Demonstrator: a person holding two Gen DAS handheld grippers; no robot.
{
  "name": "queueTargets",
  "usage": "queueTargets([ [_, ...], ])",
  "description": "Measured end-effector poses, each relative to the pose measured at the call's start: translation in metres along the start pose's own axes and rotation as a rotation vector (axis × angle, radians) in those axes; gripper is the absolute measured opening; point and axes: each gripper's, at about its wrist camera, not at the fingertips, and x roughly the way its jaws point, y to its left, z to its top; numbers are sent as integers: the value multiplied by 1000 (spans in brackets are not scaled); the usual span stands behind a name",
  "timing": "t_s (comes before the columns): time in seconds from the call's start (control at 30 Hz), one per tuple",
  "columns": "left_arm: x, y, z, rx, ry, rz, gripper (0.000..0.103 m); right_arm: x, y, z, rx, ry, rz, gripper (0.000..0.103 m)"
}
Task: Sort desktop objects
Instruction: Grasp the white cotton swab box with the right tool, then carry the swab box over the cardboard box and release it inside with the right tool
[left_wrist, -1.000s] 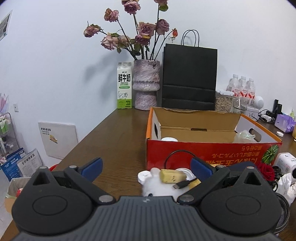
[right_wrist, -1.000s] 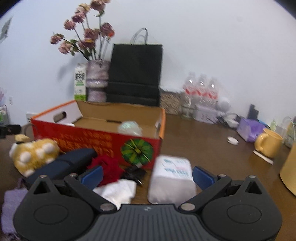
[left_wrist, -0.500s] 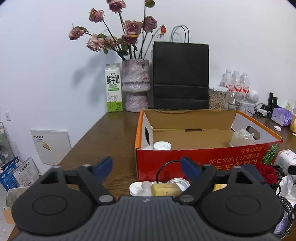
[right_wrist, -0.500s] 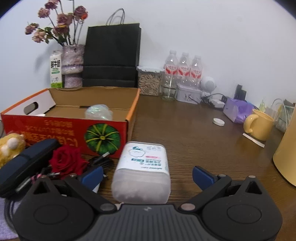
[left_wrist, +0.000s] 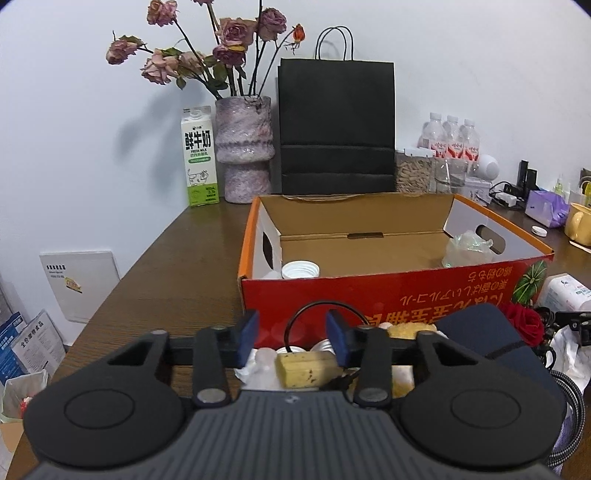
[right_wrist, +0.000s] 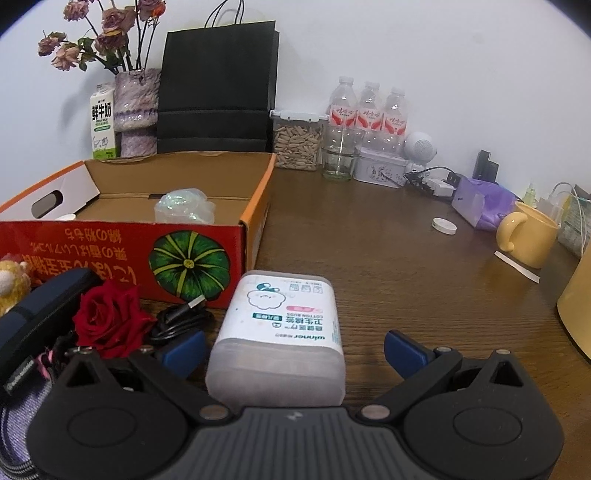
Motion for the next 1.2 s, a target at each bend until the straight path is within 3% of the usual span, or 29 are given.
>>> queueTargets([
  [0.07, 3, 0, 0, 2, 4, -6, 18, 1, 1, 0, -3, 3, 2, 103],
  [0.13, 4, -1, 1, 3, 4, -10, 10, 2, 2, 1, -5, 3, 3, 101],
  [0.17, 4, -1, 1, 4, 0, -7, 9, 2, 3, 1, -6, 3, 8, 96],
  [0.27, 2, 0, 3, -12, -15, -7, 8, -2, 3, 1, -8, -14, 38, 65],
  [0.8, -33, -8, 31, -12, -156, -35, 4, -43, -6, 12, 56, -161, 53, 65],
  [1.2, -30, -32, 77, 6, -263, -95, 4, -63, 23, 62, 32, -297, 116, 65],
])
